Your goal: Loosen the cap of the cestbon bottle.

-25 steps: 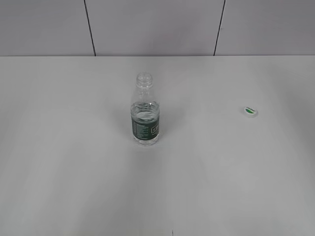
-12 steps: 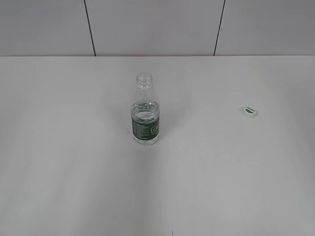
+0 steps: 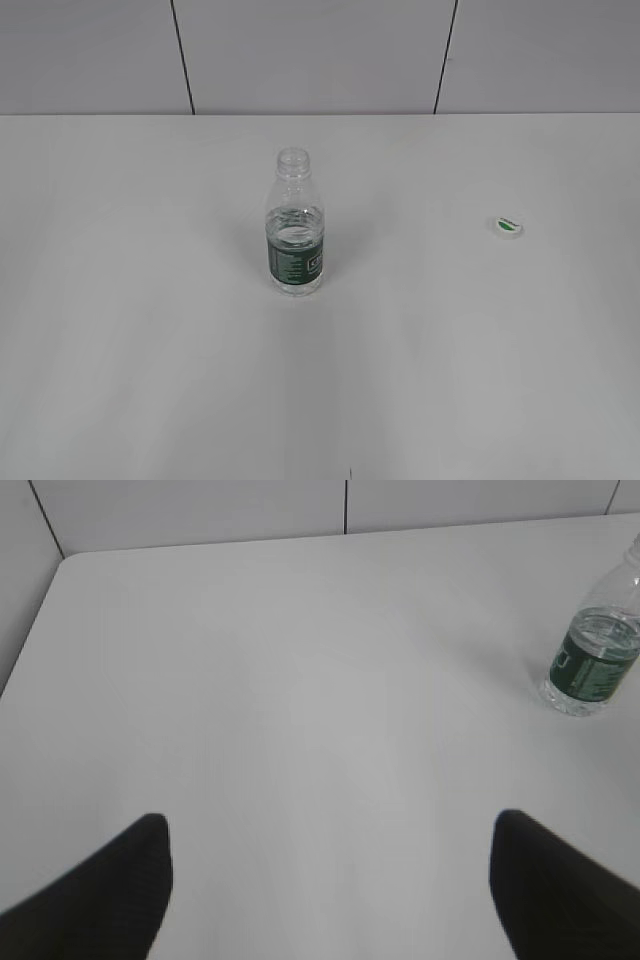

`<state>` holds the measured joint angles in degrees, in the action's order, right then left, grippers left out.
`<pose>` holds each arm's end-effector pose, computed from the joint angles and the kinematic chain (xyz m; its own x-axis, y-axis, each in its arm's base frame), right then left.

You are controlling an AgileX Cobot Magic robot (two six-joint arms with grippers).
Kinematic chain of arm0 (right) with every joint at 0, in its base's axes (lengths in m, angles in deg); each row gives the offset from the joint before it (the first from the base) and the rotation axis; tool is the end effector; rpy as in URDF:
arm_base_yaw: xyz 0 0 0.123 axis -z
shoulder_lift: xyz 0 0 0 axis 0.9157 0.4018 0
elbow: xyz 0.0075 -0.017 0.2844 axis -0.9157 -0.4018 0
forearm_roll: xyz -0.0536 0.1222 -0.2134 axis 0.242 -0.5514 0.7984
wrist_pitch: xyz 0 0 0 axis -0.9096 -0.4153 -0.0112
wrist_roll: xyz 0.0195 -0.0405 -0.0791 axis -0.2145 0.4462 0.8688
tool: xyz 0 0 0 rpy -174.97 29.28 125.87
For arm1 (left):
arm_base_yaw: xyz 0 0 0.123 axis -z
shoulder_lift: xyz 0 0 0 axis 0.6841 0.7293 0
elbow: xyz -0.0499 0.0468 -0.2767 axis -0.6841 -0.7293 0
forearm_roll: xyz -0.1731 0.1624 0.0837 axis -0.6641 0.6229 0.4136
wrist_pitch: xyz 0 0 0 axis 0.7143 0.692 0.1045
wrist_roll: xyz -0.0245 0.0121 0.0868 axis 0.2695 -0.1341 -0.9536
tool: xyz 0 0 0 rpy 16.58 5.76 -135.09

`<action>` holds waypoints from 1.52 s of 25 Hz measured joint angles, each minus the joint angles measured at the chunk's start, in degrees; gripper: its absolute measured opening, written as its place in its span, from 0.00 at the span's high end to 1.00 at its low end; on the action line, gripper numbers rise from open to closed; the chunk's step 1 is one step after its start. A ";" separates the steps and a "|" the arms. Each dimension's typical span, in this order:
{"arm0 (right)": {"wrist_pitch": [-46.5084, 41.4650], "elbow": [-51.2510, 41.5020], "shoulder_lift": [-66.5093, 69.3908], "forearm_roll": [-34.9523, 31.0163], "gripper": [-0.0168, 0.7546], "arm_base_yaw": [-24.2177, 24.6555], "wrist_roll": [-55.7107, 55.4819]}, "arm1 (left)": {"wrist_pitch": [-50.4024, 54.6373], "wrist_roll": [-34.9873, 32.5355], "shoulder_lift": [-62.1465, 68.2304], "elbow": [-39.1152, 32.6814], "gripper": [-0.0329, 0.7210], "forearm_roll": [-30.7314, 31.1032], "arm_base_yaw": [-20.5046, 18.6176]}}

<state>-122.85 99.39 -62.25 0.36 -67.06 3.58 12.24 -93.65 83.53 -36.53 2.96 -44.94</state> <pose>0.0354 -0.0013 0.3989 -0.3569 -0.2560 -0.8984 -0.0864 0.9666 -0.2411 -0.0093 -0.0054 0.2839 -0.4307 0.0345 -0.9018 0.0399 0.9990 0.0191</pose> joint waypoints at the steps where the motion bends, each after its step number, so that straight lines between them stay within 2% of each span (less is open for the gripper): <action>1: -0.14 -1.75 -2.23 0.06 0.30 0.00 -0.01 | 0.00 0.00 0.00 0.00 0.17 0.00 0.00; 11: -5.56 -11.07 -23.48 0.06 0.30 0.00 -3.01 | 0.00 0.01 0.00 0.00 0.17 0.00 0.00; 20: -6.64 -15.77 -24.18 0.22 0.30 0.00 -3.28 | 0.05 0.01 0.00 0.00 0.17 0.00 0.00; 27: -6.58 -23.34 -24.18 -0.15 0.30 0.00 -3.35 | 0.05 0.01 0.00 0.00 0.17 0.00 0.00; 38: -6.69 -23.73 -24.18 -0.38 0.30 0.00 -3.51 | 0.05 0.01 0.00 0.00 0.17 0.00 0.00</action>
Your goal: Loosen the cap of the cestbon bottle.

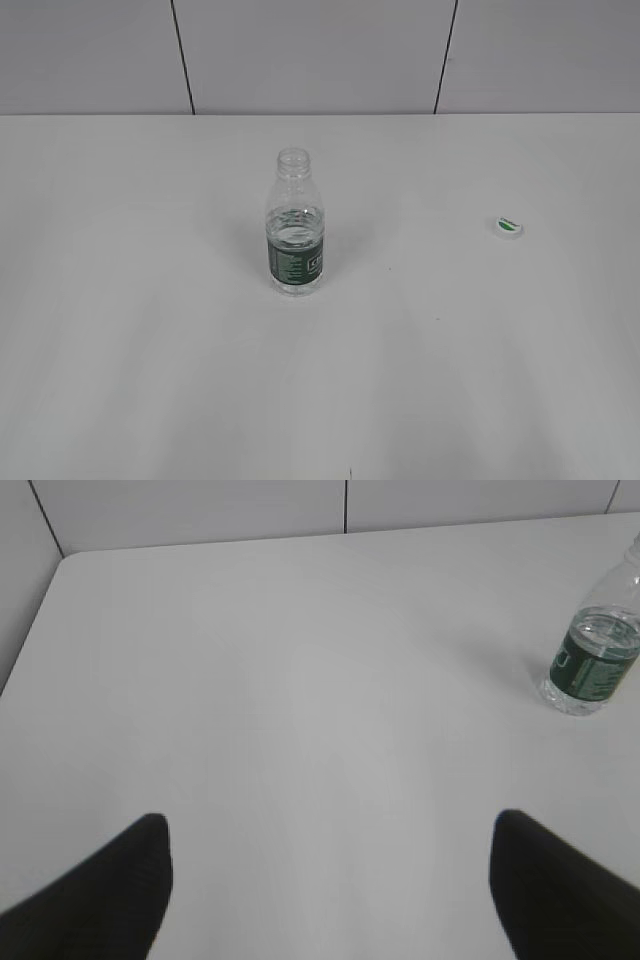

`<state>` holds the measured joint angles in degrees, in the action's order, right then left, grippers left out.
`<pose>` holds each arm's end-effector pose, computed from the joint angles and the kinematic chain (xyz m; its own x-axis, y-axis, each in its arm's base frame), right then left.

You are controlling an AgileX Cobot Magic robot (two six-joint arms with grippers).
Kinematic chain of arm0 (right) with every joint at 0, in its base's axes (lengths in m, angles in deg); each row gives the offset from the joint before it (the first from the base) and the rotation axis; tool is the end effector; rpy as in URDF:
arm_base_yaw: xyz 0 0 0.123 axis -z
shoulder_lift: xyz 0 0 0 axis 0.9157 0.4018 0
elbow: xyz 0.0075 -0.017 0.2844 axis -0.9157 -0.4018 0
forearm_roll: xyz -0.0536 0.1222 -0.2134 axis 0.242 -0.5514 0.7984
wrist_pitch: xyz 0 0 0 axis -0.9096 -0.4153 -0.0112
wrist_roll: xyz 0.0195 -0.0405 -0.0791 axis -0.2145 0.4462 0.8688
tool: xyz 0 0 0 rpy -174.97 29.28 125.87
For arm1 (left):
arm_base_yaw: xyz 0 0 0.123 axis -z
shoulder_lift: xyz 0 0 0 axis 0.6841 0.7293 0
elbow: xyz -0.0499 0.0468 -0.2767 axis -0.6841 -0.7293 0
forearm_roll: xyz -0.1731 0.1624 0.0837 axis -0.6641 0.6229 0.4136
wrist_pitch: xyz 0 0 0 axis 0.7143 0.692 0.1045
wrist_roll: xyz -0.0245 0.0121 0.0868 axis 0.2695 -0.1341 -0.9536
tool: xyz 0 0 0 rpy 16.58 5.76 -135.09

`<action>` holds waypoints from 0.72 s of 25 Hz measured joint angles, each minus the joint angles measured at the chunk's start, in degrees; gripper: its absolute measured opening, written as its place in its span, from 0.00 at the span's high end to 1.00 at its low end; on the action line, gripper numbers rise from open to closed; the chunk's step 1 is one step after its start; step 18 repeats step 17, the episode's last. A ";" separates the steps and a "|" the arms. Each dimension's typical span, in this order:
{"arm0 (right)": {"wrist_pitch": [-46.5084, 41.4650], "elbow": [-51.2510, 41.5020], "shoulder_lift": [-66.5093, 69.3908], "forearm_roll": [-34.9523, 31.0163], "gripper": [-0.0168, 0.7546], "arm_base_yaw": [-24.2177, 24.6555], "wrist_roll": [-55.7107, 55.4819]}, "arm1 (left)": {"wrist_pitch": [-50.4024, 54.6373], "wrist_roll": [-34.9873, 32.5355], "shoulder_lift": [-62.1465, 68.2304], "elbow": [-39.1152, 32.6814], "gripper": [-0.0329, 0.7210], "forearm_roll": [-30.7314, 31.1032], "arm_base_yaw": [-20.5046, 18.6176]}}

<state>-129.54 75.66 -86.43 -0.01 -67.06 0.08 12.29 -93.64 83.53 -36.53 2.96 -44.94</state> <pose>-0.0096 -0.0015 0.2788 -0.4582 -0.1925 -0.8678 -0.0856 0.9813 -0.1725 -0.0093 -0.0054 0.2839 -0.4315 0.0343 -0.9014 0.0399 0.9990 0.0189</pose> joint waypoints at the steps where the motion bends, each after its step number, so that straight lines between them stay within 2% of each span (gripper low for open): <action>1: 0.00 0.00 0.00 -0.12 0.30 0.00 -0.06 | 0.00 0.00 0.00 0.00 0.17 0.00 0.00; 18: 0.05 0.00 0.00 -0.29 0.30 0.00 -0.17 | 0.00 0.00 0.00 0.00 0.17 0.00 0.00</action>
